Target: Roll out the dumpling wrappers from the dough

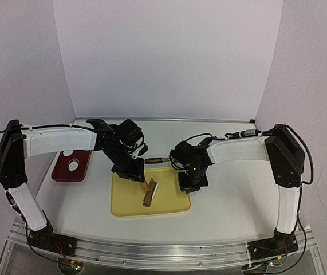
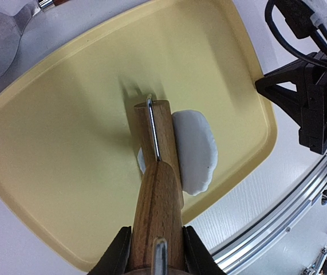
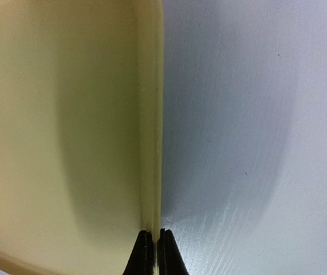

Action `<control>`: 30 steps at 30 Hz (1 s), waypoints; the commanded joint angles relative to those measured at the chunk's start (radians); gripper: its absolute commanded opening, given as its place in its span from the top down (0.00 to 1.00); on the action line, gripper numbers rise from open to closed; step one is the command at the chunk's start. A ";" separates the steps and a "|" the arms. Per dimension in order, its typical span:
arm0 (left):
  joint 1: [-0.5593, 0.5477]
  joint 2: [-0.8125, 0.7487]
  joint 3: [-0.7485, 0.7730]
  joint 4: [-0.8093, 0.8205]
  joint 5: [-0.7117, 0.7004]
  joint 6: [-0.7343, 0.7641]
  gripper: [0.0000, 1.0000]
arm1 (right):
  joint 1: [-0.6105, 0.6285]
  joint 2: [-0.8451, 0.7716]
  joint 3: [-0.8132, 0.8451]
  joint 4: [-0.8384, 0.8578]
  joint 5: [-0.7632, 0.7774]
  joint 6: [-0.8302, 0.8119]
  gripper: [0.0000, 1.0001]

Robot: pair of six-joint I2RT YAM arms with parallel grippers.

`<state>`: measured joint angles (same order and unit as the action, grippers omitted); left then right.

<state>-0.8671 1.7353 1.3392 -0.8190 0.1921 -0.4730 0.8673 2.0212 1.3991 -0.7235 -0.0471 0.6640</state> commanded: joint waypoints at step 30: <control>0.074 0.058 -0.083 -0.223 -0.276 0.048 1.00 | 0.003 -0.058 0.016 -0.095 0.046 -0.009 1.00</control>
<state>-0.8097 1.7111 1.3219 -0.8814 0.1276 -0.4706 0.8673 2.0212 1.3991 -0.7341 -0.0498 0.6669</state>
